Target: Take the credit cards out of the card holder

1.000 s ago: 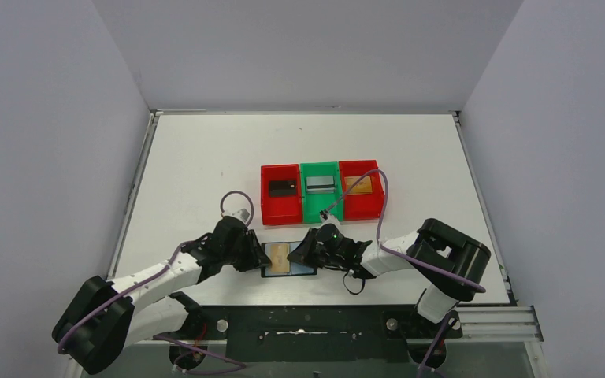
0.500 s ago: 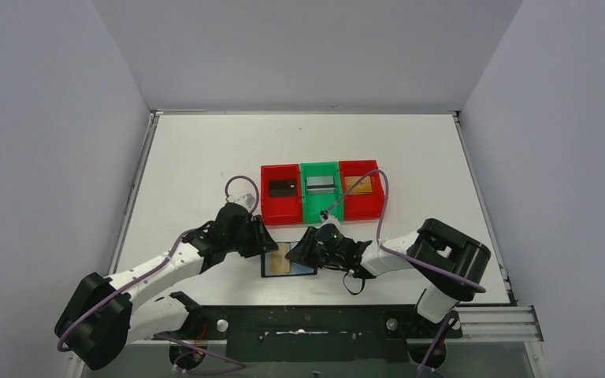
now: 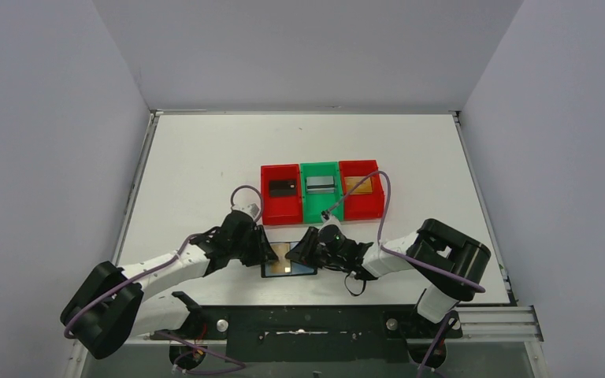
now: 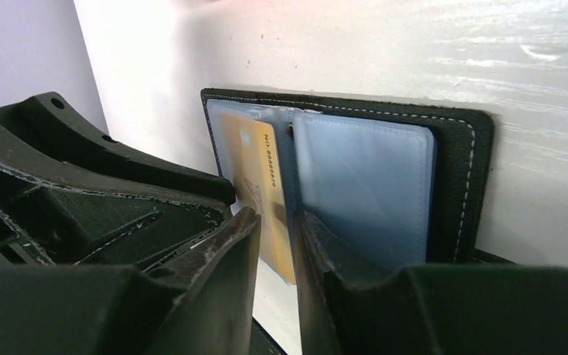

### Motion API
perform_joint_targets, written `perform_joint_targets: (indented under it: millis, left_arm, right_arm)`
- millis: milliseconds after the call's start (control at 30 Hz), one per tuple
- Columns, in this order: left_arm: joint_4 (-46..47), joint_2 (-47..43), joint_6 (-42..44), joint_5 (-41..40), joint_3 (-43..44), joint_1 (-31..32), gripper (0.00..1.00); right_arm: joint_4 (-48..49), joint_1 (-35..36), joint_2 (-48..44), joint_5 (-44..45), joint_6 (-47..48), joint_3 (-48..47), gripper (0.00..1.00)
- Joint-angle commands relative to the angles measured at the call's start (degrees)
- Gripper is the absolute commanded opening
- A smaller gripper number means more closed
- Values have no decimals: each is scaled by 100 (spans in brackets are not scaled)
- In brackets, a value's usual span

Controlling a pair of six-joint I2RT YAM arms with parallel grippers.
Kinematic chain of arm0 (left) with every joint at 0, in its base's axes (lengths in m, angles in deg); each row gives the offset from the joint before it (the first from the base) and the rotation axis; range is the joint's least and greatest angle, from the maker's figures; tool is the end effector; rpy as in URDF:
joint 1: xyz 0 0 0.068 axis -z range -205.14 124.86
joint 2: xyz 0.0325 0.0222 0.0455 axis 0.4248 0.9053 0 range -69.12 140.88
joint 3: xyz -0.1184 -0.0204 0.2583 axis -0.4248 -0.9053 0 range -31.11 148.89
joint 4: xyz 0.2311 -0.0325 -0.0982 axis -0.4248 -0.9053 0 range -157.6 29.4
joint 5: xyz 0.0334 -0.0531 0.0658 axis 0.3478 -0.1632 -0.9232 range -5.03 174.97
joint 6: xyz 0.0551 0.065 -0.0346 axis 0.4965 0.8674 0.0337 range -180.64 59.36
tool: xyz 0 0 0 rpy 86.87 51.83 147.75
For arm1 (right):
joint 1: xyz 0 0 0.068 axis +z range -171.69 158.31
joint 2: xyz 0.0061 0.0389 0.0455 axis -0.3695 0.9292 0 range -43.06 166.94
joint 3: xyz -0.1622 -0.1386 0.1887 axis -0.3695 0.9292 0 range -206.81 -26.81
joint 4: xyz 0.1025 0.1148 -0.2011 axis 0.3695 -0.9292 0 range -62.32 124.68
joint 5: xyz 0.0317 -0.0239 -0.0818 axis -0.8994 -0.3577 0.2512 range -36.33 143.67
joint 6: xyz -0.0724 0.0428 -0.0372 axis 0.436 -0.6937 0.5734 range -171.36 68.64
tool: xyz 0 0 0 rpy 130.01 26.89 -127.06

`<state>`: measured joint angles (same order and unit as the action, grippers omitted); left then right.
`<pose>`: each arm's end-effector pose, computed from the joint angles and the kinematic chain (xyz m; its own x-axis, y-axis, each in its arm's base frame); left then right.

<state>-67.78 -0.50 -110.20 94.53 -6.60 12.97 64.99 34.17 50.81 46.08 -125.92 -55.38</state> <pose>0.1707 -0.1514 0.1283 -0.9236 -0.2293 -0.3071 -0.0194 0.8282 -0.5601 0.1705 0.2706 0.1104 -0.9350 0.3235 -0.1451 0.0756 0.5817 0.8099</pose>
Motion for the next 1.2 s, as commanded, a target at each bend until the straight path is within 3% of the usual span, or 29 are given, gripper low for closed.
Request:
perform_joint_targets:
  millis: [0, 233, 533, 733, 800, 1000, 1167]
  left_arm:
    - [-130, -107, 39, -255, -157, 25, 27]
    - [-170, -191, -6, -324, -218, 30, 25]
    - [-227, -289, -19, -383, -210, 24, 24]
    - [-161, -229, -19, -316, -192, 23, 25]
    - [-154, -218, -19, -315, -184, 27, 25]
    - [-143, -231, -27, -301, -167, 30, 25]
    - [-125, -204, -36, -288, -160, 30, 25]
  right_arm:
    - [548, -30, 47, -49, -42, 80, 23]
    - [572, -31, -6, -8, -54, 109, 6]
    - [-338, -27, -545, 600, 25, 133, 4]
    - [-516, -23, -632, 615, 83, 38, 46]
    - [-608, -15, -659, 634, 126, -12, 55]
    - [-534, -10, -676, 672, 190, -40, 59]
    - [392, -12, -386, 323, 146, 129, 57]
